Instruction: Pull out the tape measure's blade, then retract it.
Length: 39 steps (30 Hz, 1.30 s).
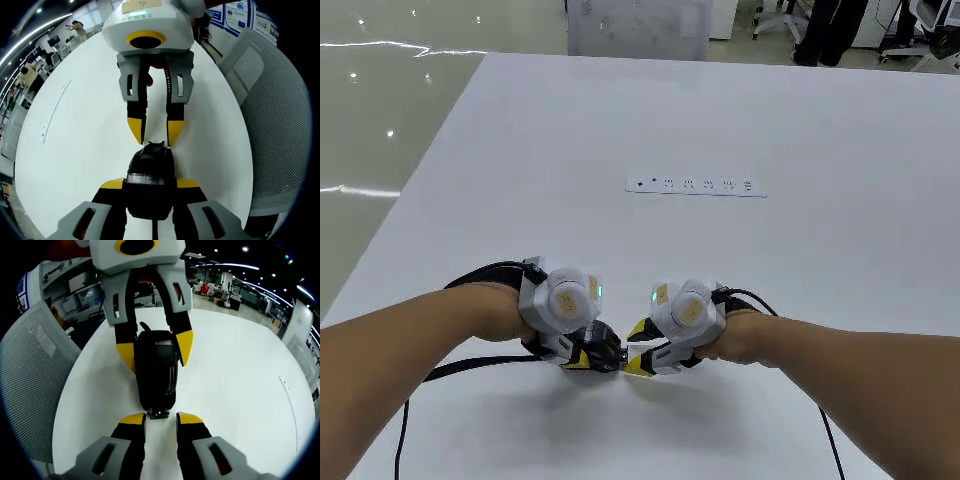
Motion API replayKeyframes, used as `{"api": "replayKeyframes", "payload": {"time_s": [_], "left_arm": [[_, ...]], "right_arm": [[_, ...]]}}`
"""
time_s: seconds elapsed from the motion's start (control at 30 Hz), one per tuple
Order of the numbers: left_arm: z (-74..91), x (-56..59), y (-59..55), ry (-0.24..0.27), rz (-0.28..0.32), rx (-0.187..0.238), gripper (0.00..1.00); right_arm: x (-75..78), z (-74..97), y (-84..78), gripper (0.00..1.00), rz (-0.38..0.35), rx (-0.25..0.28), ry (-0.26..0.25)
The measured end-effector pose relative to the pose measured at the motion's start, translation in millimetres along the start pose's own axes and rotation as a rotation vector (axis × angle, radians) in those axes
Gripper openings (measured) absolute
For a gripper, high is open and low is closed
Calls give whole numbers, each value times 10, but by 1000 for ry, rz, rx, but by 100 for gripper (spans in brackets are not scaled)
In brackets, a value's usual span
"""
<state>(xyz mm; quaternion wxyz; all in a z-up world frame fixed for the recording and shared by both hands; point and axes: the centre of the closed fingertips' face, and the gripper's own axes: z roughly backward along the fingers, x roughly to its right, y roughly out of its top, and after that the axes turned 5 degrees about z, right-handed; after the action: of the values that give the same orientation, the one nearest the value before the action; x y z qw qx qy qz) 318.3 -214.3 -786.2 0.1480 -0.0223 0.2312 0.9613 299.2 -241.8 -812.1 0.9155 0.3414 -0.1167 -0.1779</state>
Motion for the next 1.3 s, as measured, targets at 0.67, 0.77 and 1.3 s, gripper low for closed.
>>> {"api": "replayKeyframes", "payload": {"time_s": [0.67, 0.77, 1.3], "left_arm": [[-6, -6, 5, -2, 29, 13, 32], [-6, -5, 7, -3, 29, 17, 32], [-10, -6, 11, -9, 34, 17, 32]], "right_arm": [[-24, -19, -27, 11, 19, -26, 23], [-19, 15, -77, 11, 20, -33, 29], [-22, -114, -21, 15, 28, -46, 25]]}}
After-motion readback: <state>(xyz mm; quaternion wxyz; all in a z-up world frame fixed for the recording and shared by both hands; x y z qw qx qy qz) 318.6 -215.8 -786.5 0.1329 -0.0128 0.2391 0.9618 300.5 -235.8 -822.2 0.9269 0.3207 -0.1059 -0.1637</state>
